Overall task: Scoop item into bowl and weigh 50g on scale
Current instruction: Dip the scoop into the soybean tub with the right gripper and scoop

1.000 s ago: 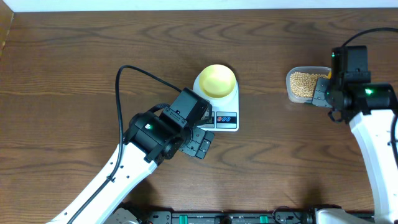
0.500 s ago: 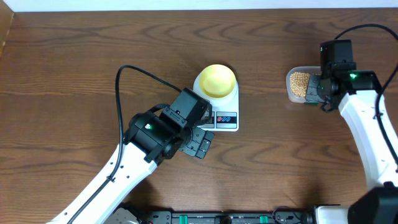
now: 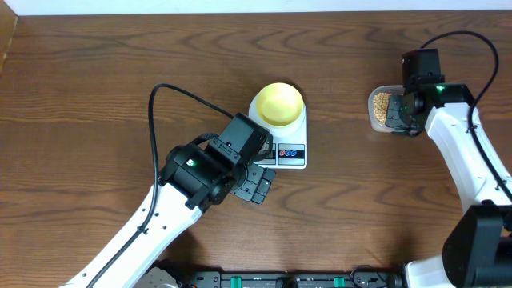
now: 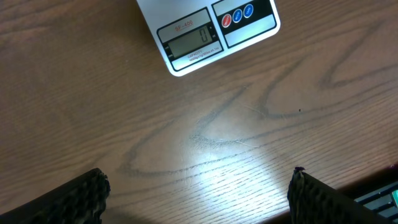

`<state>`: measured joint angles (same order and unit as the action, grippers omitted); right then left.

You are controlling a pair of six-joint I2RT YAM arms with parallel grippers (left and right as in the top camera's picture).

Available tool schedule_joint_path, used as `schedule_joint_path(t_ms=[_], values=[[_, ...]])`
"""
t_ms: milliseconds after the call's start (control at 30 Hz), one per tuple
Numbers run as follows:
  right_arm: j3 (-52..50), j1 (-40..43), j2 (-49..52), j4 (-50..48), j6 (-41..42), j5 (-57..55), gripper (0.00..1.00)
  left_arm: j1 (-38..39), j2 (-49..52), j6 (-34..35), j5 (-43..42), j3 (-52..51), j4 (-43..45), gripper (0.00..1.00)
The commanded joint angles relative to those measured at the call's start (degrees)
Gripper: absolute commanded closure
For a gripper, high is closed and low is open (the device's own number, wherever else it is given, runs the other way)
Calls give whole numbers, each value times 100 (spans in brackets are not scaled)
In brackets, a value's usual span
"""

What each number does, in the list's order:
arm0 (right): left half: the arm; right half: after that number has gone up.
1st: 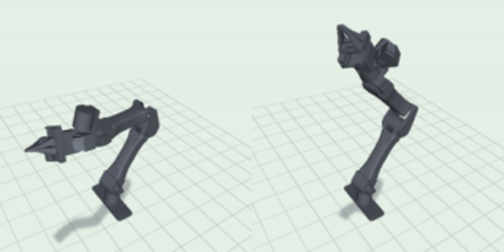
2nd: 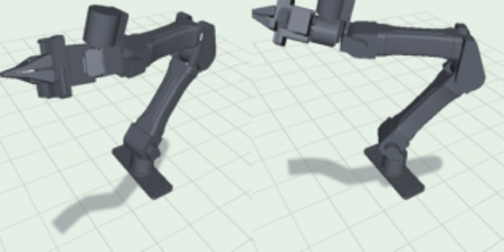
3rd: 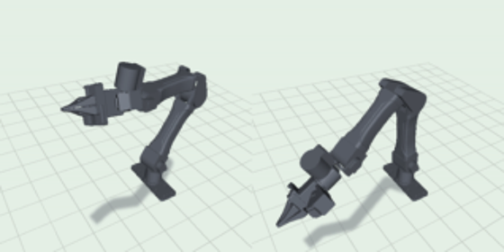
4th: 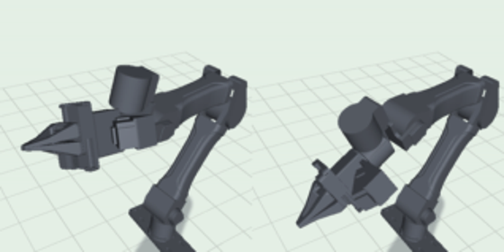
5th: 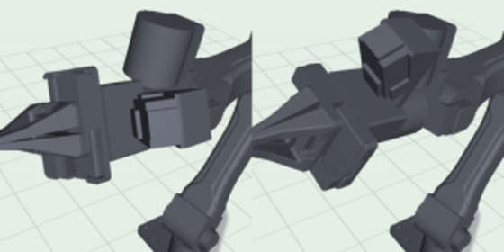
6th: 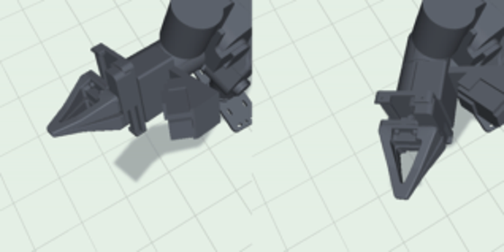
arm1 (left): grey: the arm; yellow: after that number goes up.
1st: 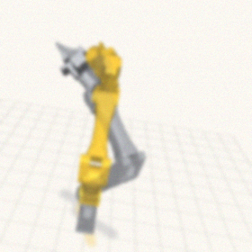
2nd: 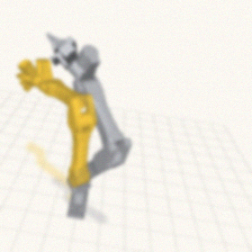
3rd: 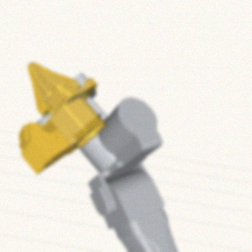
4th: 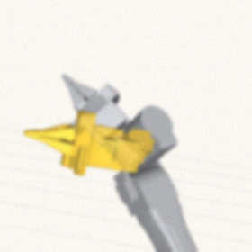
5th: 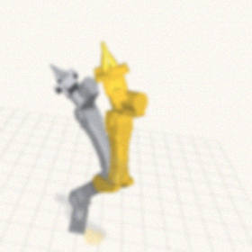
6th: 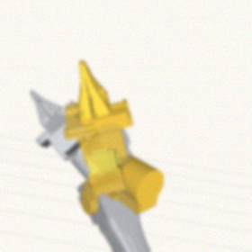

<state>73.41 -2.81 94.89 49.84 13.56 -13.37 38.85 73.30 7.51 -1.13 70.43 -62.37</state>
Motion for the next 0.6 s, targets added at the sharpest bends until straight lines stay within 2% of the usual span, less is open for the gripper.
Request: schedule_joint_path(t_ms=[0, 567], values=[[72, 26, 162, 22, -50, 461, 99, 11, -22, -33, 72, 138, 4, 6], [85, 706, 101, 448, -33, 2094, 99, 11, -22, -33, 72, 138, 7, 6]])
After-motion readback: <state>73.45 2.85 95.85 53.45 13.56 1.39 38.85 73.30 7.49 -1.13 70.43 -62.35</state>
